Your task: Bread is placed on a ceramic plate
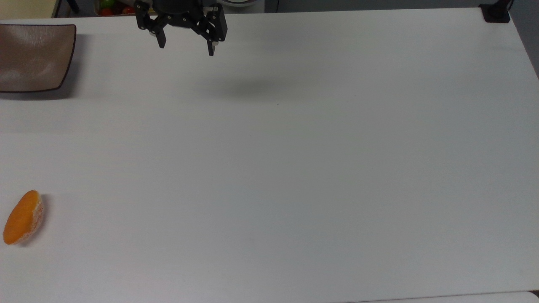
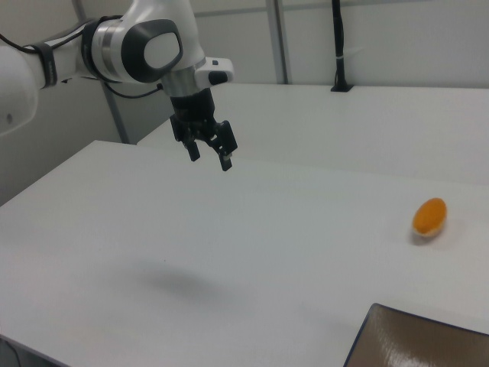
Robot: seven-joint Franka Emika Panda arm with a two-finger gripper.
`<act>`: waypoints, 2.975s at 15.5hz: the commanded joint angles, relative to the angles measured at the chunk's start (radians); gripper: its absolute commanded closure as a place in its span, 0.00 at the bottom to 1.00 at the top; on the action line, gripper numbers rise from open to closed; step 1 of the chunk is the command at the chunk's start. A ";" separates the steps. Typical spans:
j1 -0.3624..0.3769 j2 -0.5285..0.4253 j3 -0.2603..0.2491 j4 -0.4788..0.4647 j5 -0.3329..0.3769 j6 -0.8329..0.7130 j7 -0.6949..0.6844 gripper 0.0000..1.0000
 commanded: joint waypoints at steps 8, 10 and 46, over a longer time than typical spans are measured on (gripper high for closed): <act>-0.009 0.021 0.005 0.016 -0.016 -0.015 0.015 0.00; -0.009 0.023 0.005 0.016 -0.018 -0.015 0.012 0.00; -0.400 0.857 -0.007 0.424 -0.233 1.269 -0.117 0.00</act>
